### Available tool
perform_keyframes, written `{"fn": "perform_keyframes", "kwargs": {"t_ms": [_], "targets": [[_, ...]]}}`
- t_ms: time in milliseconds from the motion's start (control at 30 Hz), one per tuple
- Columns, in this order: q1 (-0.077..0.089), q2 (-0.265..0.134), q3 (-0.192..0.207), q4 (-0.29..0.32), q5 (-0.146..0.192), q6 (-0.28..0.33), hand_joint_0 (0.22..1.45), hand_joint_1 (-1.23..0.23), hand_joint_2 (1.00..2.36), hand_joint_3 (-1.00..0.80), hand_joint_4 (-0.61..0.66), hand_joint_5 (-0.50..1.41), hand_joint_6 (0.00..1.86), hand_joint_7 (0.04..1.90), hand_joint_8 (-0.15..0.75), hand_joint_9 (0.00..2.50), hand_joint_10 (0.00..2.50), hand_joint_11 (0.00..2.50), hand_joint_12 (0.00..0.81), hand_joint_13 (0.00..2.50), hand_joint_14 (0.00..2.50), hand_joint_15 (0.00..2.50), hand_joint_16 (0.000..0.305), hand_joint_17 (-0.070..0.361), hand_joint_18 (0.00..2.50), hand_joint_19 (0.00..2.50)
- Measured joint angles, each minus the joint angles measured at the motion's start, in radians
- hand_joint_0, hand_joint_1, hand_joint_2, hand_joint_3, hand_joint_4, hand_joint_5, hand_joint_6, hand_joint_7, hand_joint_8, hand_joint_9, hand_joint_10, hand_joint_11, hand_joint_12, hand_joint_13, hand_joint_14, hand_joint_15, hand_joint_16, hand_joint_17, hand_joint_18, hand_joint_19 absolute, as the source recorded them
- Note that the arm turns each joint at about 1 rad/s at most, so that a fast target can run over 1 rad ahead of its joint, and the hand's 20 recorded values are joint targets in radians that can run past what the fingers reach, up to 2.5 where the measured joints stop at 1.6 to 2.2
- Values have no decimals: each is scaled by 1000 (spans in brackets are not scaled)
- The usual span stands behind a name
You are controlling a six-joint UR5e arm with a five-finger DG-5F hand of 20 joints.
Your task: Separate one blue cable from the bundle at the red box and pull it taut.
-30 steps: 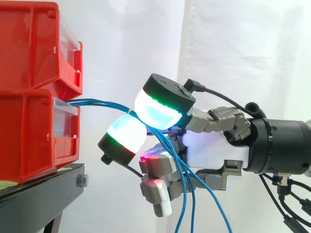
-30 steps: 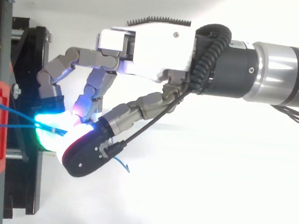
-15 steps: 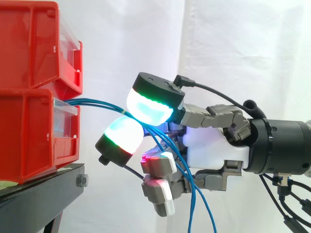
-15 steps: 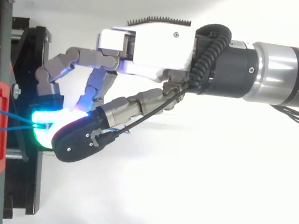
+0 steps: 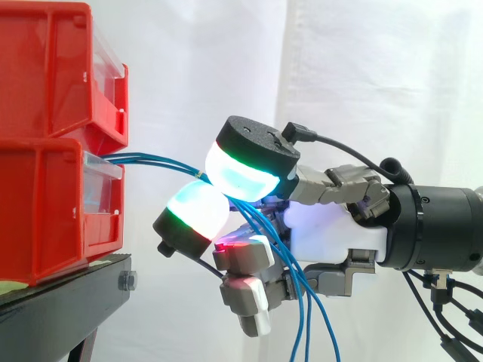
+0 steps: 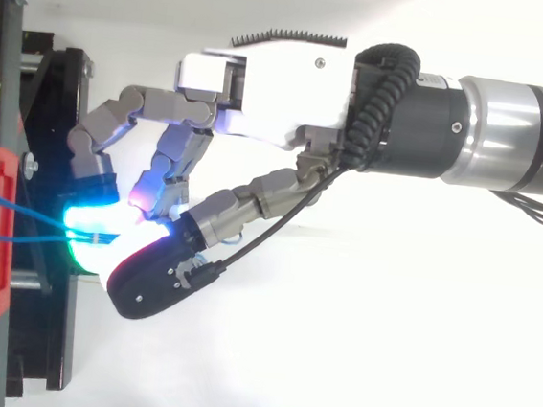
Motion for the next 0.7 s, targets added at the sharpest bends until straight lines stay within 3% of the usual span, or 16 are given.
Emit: {"fn": "perform_keyframes", "kwargs": {"t_ms": [67,233,367,500,667,700], "targets": [[0,0,0,0,0,0,832,-945,1000,-500,31,-173,948,1096,304,1162,26,1283,387,1132,32,874,47,105,943,822],[0,0,0,0,0,0,727,-979,1000,-500,71,-145,945,1179,320,1204,26,1309,383,1179,32,886,43,98,1012,806],[0,0,0,0,-1,0,621,-955,1000,-500,74,-122,932,1140,320,1244,26,1297,383,1204,32,891,41,93,1042,832],[0,0,0,0,-1,0,486,-875,1000,-500,100,-120,892,1099,343,1270,25,1257,411,1250,30,877,45,100,1096,810],[-1,0,0,0,-1,0,450,-767,1000,-500,113,-121,863,1053,357,1280,24,1237,425,1258,28,863,46,104,1084,809],[-1,0,0,0,-1,0,455,-685,1000,-500,118,-121,853,1048,356,1280,23,1227,423,1257,28,866,45,102,1081,806]]}}
